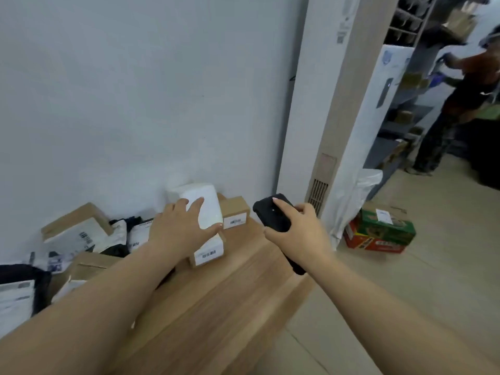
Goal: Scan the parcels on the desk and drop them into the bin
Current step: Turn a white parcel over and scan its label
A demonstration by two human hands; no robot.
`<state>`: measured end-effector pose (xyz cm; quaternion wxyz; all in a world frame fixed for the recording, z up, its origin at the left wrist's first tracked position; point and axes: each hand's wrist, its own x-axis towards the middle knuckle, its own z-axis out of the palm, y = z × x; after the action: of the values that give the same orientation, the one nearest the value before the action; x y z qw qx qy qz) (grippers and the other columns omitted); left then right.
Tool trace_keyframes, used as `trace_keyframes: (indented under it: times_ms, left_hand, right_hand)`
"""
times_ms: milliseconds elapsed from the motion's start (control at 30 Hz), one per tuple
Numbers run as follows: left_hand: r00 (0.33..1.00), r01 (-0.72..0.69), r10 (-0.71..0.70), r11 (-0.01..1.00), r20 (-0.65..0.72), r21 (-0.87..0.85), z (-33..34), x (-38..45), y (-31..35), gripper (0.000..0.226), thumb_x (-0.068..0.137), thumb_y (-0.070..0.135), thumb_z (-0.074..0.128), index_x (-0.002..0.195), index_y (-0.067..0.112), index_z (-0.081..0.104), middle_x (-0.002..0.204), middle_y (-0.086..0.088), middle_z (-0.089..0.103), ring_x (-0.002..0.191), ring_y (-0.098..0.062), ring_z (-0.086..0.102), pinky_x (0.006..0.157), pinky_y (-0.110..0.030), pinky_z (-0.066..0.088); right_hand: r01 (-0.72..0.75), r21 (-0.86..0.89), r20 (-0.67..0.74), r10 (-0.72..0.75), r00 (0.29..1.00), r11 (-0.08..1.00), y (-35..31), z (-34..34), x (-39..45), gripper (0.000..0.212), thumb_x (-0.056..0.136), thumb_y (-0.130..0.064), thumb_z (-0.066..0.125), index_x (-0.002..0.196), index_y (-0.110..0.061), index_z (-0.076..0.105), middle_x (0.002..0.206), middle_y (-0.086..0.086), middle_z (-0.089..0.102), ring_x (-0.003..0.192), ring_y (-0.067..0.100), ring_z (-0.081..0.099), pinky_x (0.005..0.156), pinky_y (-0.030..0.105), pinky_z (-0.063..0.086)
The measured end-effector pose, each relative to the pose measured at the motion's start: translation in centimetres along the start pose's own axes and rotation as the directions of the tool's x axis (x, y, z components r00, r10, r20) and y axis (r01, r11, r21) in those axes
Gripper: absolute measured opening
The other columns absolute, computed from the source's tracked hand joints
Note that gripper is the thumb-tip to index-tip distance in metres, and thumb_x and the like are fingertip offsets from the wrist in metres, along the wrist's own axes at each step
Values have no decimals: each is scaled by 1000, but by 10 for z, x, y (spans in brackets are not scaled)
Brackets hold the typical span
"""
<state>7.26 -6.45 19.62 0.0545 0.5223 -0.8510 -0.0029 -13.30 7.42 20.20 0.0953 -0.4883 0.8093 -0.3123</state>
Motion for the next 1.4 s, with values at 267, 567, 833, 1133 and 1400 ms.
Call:
trace_keyframes:
  times_ms: [267, 567, 833, 1133, 1400]
  left_hand:
    - [955, 298, -297, 953, 20, -49, 20, 67, 31, 84, 87, 76, 37, 153, 28, 22, 150, -6, 36, 134, -30, 36, 102, -39, 39]
    - [867, 496, -493, 868, 71, -36, 48, 164, 26, 95, 81, 82, 40, 155, 27, 17, 159, -12, 15, 142, -34, 22, 109, -45, 33]
    - [810, 543, -544, 837, 219, 68, 83, 234, 22, 97, 78, 89, 29, 155, 34, 5, 162, -11, 2, 144, -39, 12, 111, -52, 31]
    - [691, 669, -648, 741, 321, 57, 97, 260, 26, 77, 86, 78, 33, 152, 45, 12, 160, -6, 9, 143, -37, 15, 106, -60, 33]
    - [718, 690, -685, 724, 122, 6, 73, 227, 48, 55, 90, 63, 35, 139, 40, 40, 136, 5, 43, 133, -29, 30, 97, -54, 36]
  right_hand:
    - [241, 2, 174, -237, 956, 971, 29, 16, 146, 69, 85, -54, 65, 149, -45, 38, 129, -5, 39, 110, 17, 54, 86, 29, 47]
    - [271, 84, 291, -284, 914, 959, 27, 67, 254, 70, 85, -47, 65, 150, -45, 36, 130, -6, 37, 112, 18, 50, 95, 36, 51]
    - [270, 92, 392, -284, 875, 959, 38, 101, 310, 70, 86, -50, 65, 149, -46, 35, 133, -4, 36, 115, 19, 50, 93, 35, 52]
    - [310, 83, 488, -310, 816, 947, 65, 115, 347, 69, 86, -56, 63, 149, -47, 35, 135, -3, 38, 117, 20, 51, 97, 34, 50]
    - [377, 107, 545, -371, 752, 920, 68, 116, 351, 69, 86, -57, 61, 149, -47, 34, 136, 0, 34, 119, 26, 49, 98, 41, 49]
